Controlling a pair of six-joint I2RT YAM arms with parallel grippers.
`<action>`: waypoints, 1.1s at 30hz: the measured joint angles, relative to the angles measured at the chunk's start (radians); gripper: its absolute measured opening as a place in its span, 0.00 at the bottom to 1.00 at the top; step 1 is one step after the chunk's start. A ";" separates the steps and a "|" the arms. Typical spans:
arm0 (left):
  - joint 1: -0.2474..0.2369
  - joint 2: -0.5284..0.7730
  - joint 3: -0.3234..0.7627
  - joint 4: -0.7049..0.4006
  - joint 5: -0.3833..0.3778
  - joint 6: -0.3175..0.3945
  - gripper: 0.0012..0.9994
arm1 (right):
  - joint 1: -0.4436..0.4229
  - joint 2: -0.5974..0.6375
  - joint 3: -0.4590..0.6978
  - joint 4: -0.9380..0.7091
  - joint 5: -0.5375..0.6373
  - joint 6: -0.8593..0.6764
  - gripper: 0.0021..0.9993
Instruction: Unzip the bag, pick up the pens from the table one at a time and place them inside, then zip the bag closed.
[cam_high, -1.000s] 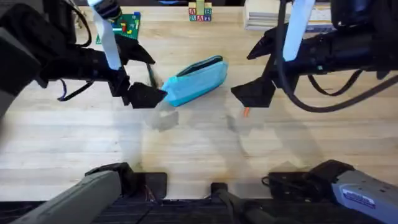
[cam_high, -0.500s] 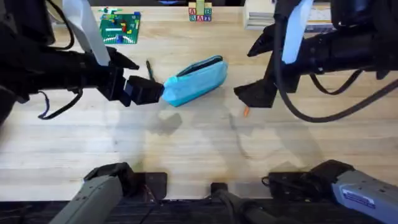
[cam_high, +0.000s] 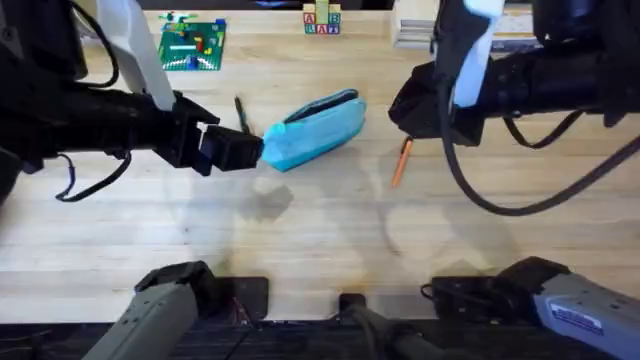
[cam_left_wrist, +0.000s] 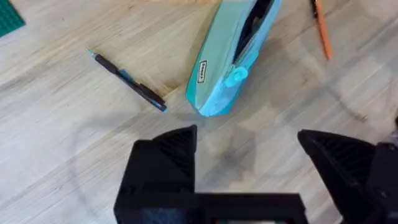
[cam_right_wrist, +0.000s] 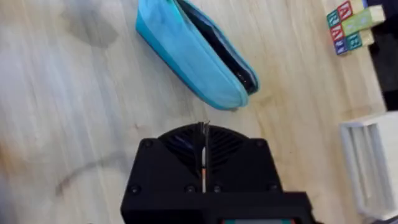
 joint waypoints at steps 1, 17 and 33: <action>0.000 0.000 0.000 -0.002 0.000 -0.001 1.00 | 0.000 0.000 0.000 0.003 0.000 -0.093 0.03; 0.000 0.000 0.000 -0.024 -0.003 -0.005 1.00 | 0.000 0.127 0.000 0.215 0.000 -0.310 0.03; 0.000 0.000 0.000 -0.024 -0.003 -0.005 1.00 | -0.105 0.304 0.070 0.334 -0.151 -0.337 0.03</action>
